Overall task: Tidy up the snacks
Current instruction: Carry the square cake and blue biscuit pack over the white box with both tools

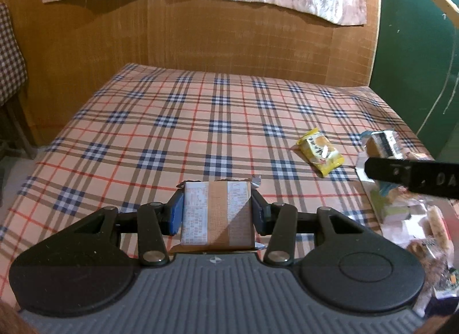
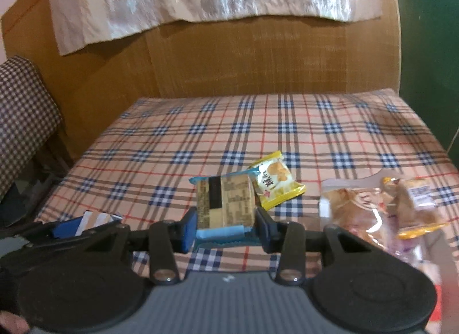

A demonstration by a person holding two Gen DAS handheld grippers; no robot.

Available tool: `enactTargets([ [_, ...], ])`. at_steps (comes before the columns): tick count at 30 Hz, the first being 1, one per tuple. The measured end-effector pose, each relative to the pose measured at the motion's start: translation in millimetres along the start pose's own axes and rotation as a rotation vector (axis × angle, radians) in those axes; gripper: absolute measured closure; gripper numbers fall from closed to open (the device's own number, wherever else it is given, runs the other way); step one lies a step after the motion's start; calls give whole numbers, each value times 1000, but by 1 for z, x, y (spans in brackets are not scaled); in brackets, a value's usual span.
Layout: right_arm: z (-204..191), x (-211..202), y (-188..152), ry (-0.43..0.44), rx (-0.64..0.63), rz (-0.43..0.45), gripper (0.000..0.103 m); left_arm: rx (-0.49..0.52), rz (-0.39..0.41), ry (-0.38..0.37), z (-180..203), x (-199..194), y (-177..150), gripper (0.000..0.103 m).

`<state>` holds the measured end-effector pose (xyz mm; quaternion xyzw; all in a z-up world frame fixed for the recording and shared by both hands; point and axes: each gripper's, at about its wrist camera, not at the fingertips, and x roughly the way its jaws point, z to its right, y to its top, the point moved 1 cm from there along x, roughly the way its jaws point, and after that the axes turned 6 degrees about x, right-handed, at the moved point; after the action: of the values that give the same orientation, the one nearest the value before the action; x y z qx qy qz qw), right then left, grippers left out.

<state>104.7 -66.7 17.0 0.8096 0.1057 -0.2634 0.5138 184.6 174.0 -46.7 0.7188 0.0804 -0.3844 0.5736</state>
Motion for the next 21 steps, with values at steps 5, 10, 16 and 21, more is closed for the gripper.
enactTargets([
  [5,2,-31,-8,9,25,30,62,5,30,-12,10,-32,-9,46],
  [10,2,-50,-25,-2,16,33,62,3,33,-27,15,-57,-24,46],
  [16,5,-67,-43,5,41,31,62,0,28,-43,32,-70,-41,46],
  [21,11,-82,-53,-2,46,41,62,5,22,-69,48,-79,-52,46],
])
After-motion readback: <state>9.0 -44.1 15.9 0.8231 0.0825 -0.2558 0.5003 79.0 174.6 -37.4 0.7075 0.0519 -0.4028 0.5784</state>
